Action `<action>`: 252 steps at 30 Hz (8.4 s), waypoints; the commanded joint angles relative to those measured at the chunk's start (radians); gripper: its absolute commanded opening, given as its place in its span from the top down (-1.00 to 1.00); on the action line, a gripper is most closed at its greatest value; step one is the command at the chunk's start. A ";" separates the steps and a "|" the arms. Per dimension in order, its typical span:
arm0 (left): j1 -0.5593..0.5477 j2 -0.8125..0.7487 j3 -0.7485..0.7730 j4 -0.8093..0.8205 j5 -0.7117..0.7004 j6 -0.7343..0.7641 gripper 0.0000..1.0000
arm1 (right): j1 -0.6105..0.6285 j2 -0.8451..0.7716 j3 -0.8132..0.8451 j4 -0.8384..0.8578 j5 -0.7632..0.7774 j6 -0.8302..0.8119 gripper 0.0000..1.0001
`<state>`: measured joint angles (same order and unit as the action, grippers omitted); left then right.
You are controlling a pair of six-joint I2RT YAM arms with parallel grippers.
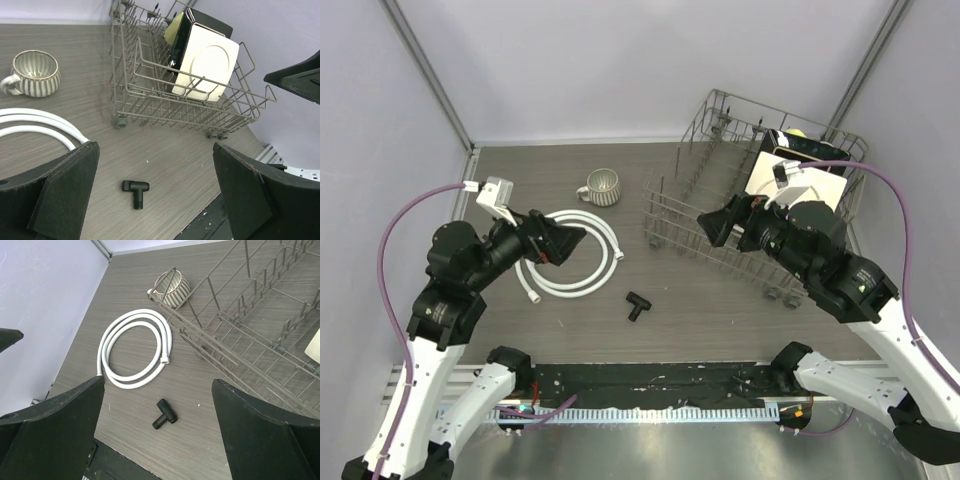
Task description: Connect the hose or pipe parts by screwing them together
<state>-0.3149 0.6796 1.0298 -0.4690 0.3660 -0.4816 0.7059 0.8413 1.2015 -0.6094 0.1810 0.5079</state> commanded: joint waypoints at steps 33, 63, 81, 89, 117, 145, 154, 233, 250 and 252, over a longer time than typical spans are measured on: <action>0.415 0.369 -0.226 -0.270 -0.393 -0.349 -0.92 | 0.125 0.192 0.101 0.086 -0.126 -0.101 -0.48; 0.459 0.489 -0.396 -0.277 -0.444 -0.546 -0.50 | 0.325 0.641 0.213 0.019 0.094 -0.054 -0.25; 0.459 0.624 -0.421 -0.143 -0.437 -0.557 -0.40 | 0.342 0.545 0.099 0.149 0.026 -0.055 -0.25; 0.459 0.588 -0.422 -0.132 -0.394 -0.543 -0.34 | 0.359 0.544 0.053 0.178 0.035 -0.061 -0.25; -0.542 0.469 -0.401 0.202 -0.573 -0.334 -0.42 | 0.397 0.113 -0.102 0.100 0.203 0.001 -0.26; -0.774 0.790 -0.338 0.247 -0.681 -0.321 0.09 | 0.395 -0.037 -0.233 0.198 0.256 0.017 -0.26; -0.776 0.768 -0.367 0.234 -0.674 -0.327 0.11 | 0.395 -0.041 -0.232 0.234 0.267 0.009 -0.26; -0.400 0.456 -0.220 0.237 0.944 0.077 0.99 | 0.395 -0.070 -0.485 0.445 -0.733 -1.281 -0.09; -0.340 0.489 -0.203 0.170 0.841 0.092 0.59 | 0.392 -0.056 -0.471 0.450 -0.762 -1.211 0.99; -0.310 0.497 -0.201 0.159 0.814 0.086 0.20 | 0.392 -0.056 -0.473 0.453 -0.762 -1.203 0.99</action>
<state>-0.6865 1.1584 0.7856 -0.2832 1.2648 -0.4118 1.0954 0.7860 0.6773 -0.2020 -0.5411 -0.7547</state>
